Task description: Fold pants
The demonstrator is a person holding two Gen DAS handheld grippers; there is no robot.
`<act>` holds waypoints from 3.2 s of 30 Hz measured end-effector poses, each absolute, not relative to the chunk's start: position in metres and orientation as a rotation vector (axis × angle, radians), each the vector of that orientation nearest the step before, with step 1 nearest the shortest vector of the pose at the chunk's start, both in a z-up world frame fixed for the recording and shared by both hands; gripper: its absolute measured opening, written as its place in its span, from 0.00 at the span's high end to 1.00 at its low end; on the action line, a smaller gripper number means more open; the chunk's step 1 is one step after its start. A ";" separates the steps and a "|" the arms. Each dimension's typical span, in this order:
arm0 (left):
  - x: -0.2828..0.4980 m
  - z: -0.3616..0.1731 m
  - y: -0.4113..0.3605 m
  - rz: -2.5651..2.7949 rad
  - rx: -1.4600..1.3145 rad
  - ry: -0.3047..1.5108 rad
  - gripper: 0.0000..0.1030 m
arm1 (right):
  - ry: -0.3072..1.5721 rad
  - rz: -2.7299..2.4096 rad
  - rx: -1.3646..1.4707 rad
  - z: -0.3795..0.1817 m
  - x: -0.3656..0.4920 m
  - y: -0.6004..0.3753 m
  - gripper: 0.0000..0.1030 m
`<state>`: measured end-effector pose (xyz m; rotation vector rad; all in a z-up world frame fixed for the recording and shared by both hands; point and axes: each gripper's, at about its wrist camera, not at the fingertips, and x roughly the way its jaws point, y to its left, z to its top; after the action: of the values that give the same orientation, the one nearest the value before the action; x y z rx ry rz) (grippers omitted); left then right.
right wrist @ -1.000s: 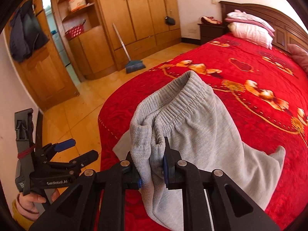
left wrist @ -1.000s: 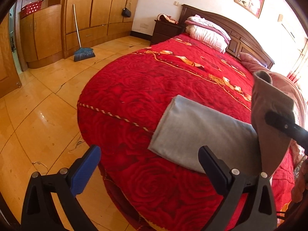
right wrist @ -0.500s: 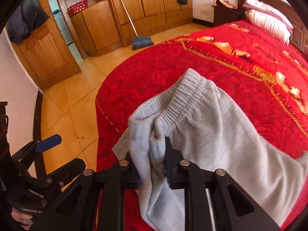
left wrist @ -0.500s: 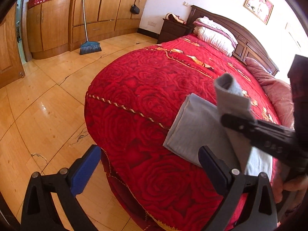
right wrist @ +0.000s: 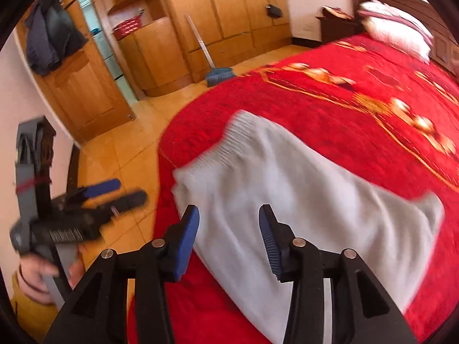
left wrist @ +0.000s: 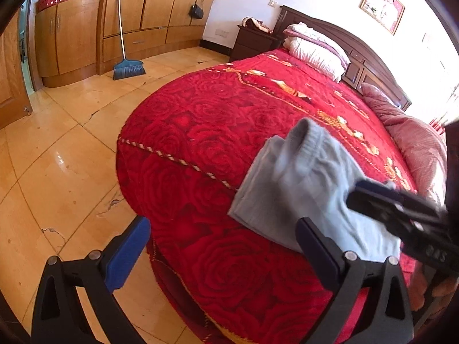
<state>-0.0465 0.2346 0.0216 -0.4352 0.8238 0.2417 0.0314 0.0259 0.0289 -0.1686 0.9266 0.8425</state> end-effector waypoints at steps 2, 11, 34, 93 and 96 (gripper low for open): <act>-0.044 0.025 0.232 0.216 -0.455 0.815 0.00 | 0.928 0.769 -0.183 0.025 0.032 0.003 0.57; -0.008 0.026 0.204 0.147 -0.470 0.811 0.00 | 1.000 0.584 -0.076 -0.003 0.031 -0.080 0.57; 0.006 -0.019 0.213 0.173 -0.522 0.927 0.39 | 0.983 0.576 0.004 -0.003 0.035 -0.112 0.57; 0.050 -0.005 0.152 0.023 -0.220 0.872 0.45 | 0.952 0.439 0.202 -0.034 0.084 -0.138 0.55; 0.052 -0.002 0.150 0.030 -0.212 0.890 0.43 | 1.006 0.441 0.183 -0.036 0.083 -0.132 0.29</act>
<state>0.0516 0.1496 -0.0021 -0.2123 0.8902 0.0296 0.0829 -0.1324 -0.0356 0.1825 1.0055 0.4411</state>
